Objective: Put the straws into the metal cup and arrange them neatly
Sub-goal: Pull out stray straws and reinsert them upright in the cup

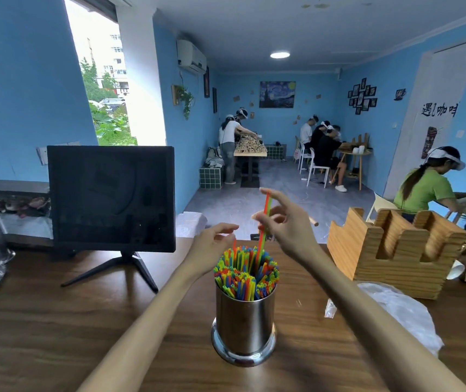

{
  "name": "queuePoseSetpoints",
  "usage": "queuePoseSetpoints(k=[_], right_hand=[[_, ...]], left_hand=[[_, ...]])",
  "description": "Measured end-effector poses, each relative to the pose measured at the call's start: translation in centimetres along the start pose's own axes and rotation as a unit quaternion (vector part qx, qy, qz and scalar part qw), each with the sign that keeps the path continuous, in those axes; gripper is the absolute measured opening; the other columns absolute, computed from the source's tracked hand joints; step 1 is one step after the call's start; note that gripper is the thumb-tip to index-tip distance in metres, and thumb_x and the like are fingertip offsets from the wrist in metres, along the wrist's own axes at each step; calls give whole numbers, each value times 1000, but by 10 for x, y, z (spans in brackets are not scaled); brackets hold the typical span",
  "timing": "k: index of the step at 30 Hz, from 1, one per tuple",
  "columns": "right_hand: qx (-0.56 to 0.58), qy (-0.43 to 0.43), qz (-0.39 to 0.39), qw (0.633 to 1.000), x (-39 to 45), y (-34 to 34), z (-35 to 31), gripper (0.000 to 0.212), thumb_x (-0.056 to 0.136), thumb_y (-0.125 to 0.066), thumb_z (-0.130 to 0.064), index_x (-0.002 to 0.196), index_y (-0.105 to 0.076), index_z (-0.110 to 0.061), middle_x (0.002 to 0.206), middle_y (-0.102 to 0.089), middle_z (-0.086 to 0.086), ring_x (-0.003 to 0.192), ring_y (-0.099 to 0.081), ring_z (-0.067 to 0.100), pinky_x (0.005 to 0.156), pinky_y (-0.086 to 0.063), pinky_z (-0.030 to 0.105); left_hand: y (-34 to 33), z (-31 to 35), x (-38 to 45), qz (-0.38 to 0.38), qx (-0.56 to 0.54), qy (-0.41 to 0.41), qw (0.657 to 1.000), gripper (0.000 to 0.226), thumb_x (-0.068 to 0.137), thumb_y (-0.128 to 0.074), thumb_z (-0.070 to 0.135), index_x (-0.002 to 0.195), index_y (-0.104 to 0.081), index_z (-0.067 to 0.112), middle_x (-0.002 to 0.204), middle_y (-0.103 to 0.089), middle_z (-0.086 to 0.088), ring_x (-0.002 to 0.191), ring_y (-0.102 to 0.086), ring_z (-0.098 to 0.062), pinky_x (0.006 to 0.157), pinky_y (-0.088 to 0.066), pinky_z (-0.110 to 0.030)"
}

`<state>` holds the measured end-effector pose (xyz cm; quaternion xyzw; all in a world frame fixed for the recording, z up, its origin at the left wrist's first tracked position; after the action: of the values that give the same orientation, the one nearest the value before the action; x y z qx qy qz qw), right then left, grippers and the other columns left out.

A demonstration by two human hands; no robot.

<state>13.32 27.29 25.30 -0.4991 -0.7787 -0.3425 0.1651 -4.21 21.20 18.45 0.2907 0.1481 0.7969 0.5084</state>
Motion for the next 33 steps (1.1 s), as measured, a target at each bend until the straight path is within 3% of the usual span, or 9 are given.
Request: queuePoseSetpoints(k=[3, 9, 15, 19, 23, 25, 28, 31, 33], right_hand=[[-63, 16, -38, 997, -17, -23, 14, 54, 92, -75, -24, 136, -50, -42, 89, -73, -3, 70, -72, 7, 73, -62, 40], [-138, 59, -72, 986, -36, -42, 25, 22, 100, -63, -33, 114, -76, -23, 104, -75, -3, 96, -67, 13, 87, -54, 39], [-234, 7, -215, 948, -45, -54, 42, 42, 109, -33, -43, 137, -63, -33, 148, -50, -13, 137, -31, 15, 110, -21, 38], [-251, -1, -289, 924, -49, -58, 50, 44, 109, -27, -47, 148, -46, -45, 161, -26, -21, 144, -13, 11, 113, -10, 40], [-62, -53, -217, 973, -37, -46, 56, 37, 109, -39, -41, 142, -53, -38, 148, -49, -9, 135, -43, 7, 112, -33, 34], [16, -130, -148, 980, -27, -34, 67, 30, 108, -46, -35, 134, -61, -32, 136, -61, -5, 118, -59, 8, 98, -48, 29], [18, -215, -129, 968, -20, -32, 86, 31, 103, -54, -42, 116, -72, -19, 115, -73, 2, 94, -67, 14, 76, -53, 26], [-17, -237, -160, 958, -18, -40, 92, 38, 93, -66, -50, 105, -77, -15, 106, -75, 2, 98, -66, 16, 76, -50, 26], [-42, -224, -160, 960, -14, -41, 91, 35, 88, -75, -47, 102, -78, -16, 104, -74, 0, 102, -66, 14, 79, -50, 26]], left_hand=[[-12, 5, 2, -11, 24, -28, 999, 27, 104, -54, 25, 128, -66, 32, 121, -63, 15, 103, -57, 9, 86, -46, -10], [-33, 14, 12, -68, 94, -48, 992, 37, 105, -44, 15, 133, -64, 29, 133, -65, 3, 121, -58, -11, 106, -46, -32], [-38, -3, 8, -107, 63, 4, 992, 33, 109, -40, 26, 127, -68, 28, 120, -70, 5, 112, -63, -11, 102, -50, -31], [-38, 0, 2, -107, 17, 18, 994, 34, 109, -39, 20, 128, -67, 22, 114, -68, 6, 104, -63, -4, 95, -50, -23], [-38, -4, 1, -95, 9, 39, 995, 35, 110, -38, 21, 131, -66, 22, 118, -65, 6, 110, -61, -9, 92, -48, -20], [-38, -7, 2, -87, 16, 48, 995, 35, 110, -39, 25, 132, -66, 24, 116, -62, 9, 103, -60, -5, 85, -47, -16], [-41, -9, 1, -78, 4, 48, 996, 34, 110, -39, 25, 127, -68, 25, 117, -67, 6, 102, -62, -5, 85, -50, -18], [-44, -12, 1, -74, 2, 43, 996, 34, 110, -39, 25, 125, -69, 24, 122, -70, 1, 112, -64, -13, 98, -52, -31], [-43, -14, 2, -66, 4, 40, 997, 32, 109, -40, 26, 123, -69, 25, 121, -69, 1, 112, -63, -14, 89, -50, -26]])
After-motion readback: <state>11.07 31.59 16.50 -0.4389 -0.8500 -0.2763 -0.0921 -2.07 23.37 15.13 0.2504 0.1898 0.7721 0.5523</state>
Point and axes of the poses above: each hand's wrist, its own x-axis towards the middle knuckle, its own y-axis out of the back of the hand, z = x × y, the point moved 9 cm from there along x, towards the middle knuckle
